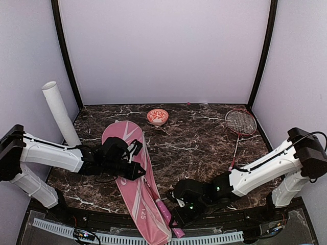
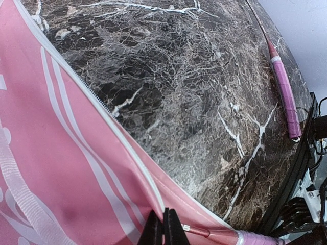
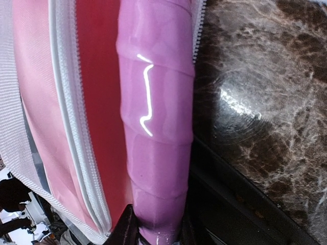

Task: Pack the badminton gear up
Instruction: Place the racket in the racket bag, then adjust the racket in the racket bag.

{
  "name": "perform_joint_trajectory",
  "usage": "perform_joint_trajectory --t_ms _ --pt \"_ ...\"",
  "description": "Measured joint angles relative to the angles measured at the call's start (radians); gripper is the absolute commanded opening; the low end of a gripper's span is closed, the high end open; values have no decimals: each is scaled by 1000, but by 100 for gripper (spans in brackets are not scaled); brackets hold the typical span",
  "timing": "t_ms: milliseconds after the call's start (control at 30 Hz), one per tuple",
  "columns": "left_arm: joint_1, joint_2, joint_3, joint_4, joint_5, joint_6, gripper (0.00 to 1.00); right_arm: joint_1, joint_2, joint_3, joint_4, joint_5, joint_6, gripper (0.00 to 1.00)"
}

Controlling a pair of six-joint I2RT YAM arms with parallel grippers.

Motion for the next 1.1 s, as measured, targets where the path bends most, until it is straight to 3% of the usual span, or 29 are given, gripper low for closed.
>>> perform_joint_trajectory --t_ms 400,700,1100 --pt "-6 0 0 4 2 17 0 -56 -8 68 -48 16 16 13" --pt "-15 0 2 19 -76 -38 0 -80 4 108 -52 33 47 13" --pt "-34 41 17 76 -193 -135 1 -93 139 175 -13 48 63 12"
